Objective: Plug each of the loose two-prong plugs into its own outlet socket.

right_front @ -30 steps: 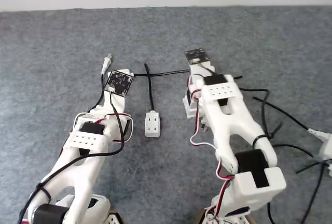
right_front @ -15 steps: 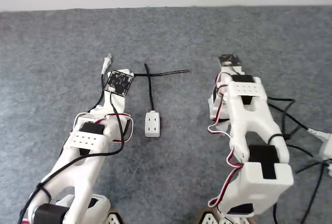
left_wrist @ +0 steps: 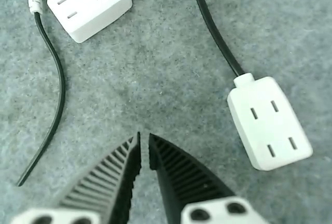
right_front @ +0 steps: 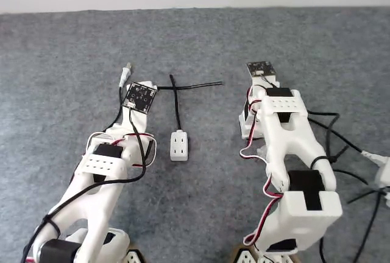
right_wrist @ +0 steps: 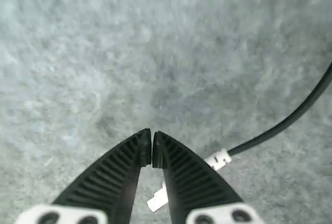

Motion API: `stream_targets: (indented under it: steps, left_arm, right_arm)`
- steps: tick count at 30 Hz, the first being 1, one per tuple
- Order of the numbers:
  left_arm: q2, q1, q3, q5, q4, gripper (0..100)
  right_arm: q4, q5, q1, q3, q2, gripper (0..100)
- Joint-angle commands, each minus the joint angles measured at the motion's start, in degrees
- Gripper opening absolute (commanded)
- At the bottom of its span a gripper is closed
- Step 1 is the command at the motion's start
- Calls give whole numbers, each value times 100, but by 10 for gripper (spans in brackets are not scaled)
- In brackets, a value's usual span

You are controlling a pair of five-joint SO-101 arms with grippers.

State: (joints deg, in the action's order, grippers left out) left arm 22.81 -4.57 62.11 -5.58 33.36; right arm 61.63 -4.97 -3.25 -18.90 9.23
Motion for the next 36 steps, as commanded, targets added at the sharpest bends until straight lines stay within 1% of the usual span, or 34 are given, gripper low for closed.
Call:
stream_targets:
  steps: [1,6,8,11,19,27,29,32,36]
  left_arm:
    - [211,44,-338,18,-123,24]
    - [211,53,-347,18,-123,24]
    - [211,53,-347,18,-123,24]
    - [202,35,-338,18,-123,24]
    - [202,44,-330,18,-123,24]
    - [202,35,-321,18,-123,24]
    - [202,35,-321,18,-123,24]
    - [202,26,-321,18,-123,24]
    - [202,18,-321,18,-123,24]
  right_arm:
    - [-145,308,-4,-88,-936,9]
    - [-558,580,426,-1644,-2835,9]
    - [-681,571,567,-2277,-3547,9]
    - [-611,580,576,-2884,-4031,9]
    - [-831,624,585,-2875,-3354,9]
    - [-848,598,585,-2215,-2158,9]
    - [-1059,580,585,-2110,-1930,9]
    - [-1305,369,576,-2066,-1798,9]
    - [-1429,316,409,-2048,-1745,9]
